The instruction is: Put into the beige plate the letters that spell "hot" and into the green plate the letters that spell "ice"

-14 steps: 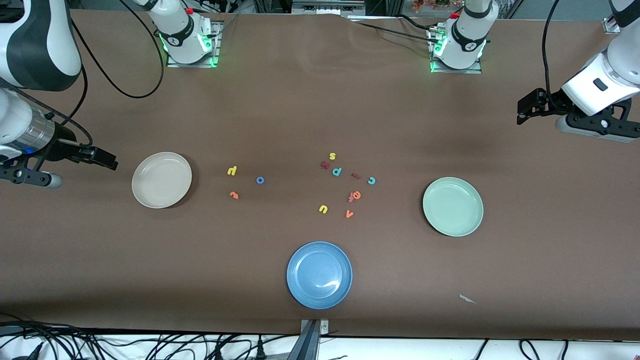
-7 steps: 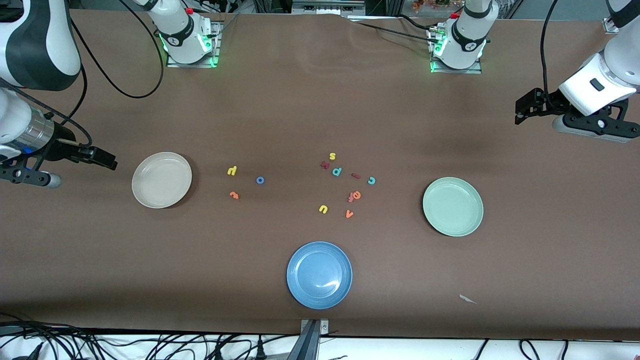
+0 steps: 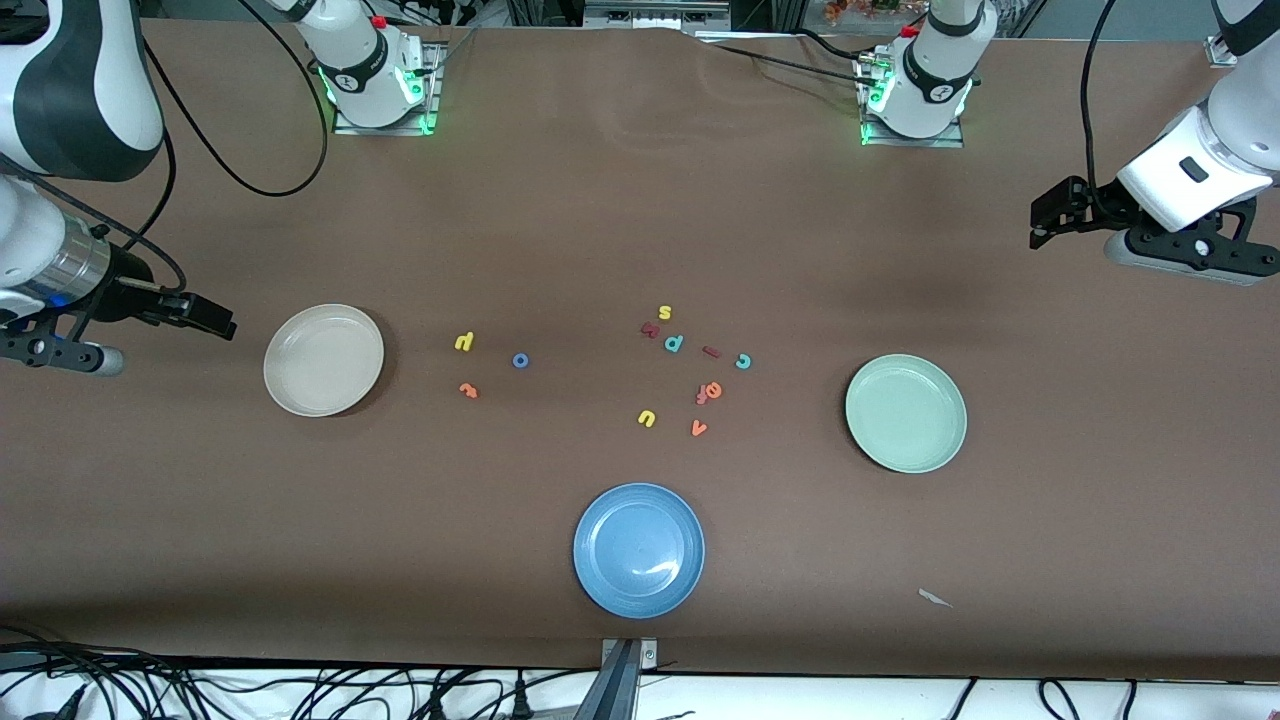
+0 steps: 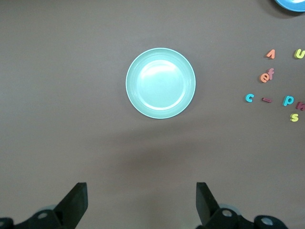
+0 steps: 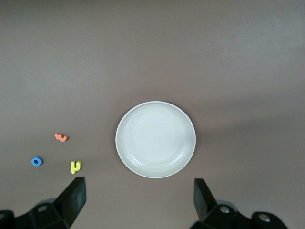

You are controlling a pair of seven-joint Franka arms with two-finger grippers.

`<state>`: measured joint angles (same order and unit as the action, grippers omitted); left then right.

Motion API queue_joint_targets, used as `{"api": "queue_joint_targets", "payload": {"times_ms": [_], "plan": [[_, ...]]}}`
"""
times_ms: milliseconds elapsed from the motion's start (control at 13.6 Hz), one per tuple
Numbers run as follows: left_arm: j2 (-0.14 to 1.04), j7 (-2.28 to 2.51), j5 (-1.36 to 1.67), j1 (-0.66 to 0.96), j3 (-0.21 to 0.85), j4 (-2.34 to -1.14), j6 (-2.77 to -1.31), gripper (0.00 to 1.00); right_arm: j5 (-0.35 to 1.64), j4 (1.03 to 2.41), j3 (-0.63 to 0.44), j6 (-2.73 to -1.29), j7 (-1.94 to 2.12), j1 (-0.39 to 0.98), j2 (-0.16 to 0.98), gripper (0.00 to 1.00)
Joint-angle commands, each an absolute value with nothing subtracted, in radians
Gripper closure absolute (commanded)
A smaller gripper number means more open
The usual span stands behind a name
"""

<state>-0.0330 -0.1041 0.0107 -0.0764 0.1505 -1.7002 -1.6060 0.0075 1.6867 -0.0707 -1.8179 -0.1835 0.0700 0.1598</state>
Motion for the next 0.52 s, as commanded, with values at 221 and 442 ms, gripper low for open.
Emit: {"api": "queue_joint_targets", "payload": {"times_ms": [221,442], "plan": [[-0.043,-0.097,-0.009,-0.077,0.156,-1.709,-1.612,0.0,0.026,1.697,-0.066,-1.795,-0.186,0.067,0.14,0.0],[-0.009,-0.107,-0.002,-0.075,0.192,-1.706,-1.626,0.0,0.025,1.697,-0.055,-1.787,-0.186,0.071,0.143,0.0]]}}
